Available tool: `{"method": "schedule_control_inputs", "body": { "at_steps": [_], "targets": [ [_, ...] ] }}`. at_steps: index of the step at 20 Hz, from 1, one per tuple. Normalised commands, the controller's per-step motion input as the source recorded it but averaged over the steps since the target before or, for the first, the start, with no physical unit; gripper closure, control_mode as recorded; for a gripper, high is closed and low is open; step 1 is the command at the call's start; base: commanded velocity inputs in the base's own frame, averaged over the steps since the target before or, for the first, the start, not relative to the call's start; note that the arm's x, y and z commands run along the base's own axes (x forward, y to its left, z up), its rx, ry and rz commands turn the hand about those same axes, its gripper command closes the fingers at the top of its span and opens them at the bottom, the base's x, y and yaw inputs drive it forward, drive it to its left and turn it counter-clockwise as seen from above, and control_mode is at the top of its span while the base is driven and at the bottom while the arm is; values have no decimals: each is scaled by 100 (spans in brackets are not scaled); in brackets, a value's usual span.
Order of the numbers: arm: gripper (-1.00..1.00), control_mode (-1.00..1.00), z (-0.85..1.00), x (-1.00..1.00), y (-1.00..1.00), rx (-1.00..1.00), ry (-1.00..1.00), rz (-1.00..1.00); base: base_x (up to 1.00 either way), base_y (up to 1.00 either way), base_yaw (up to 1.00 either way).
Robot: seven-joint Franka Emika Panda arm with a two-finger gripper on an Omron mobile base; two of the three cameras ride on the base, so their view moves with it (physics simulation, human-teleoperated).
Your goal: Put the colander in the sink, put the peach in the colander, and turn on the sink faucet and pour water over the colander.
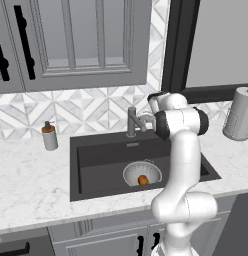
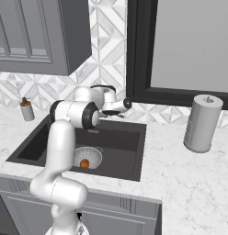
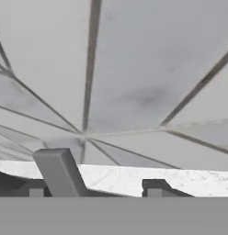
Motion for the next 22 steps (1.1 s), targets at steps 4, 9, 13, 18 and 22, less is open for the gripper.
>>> {"method": "schedule_control_inputs", "body": {
  "at_steps": [4, 9, 13, 18, 22],
  "targets": [
    [100, -100, -9, 0, -100, 0, 0, -7, 0, 0, 0],
    [100, -100, -6, 0, -100, 0, 0, -8, 0, 0, 0],
    [100, -100, -5, 0, -100, 1, 0, -9, 0, 0, 0],
    [100, -100, -10, -4, -100, 3, 0, -11, 0, 0, 0],
    [100, -100, -22, -19, -100, 3, 0, -12, 0, 0, 0]
  ]
}}
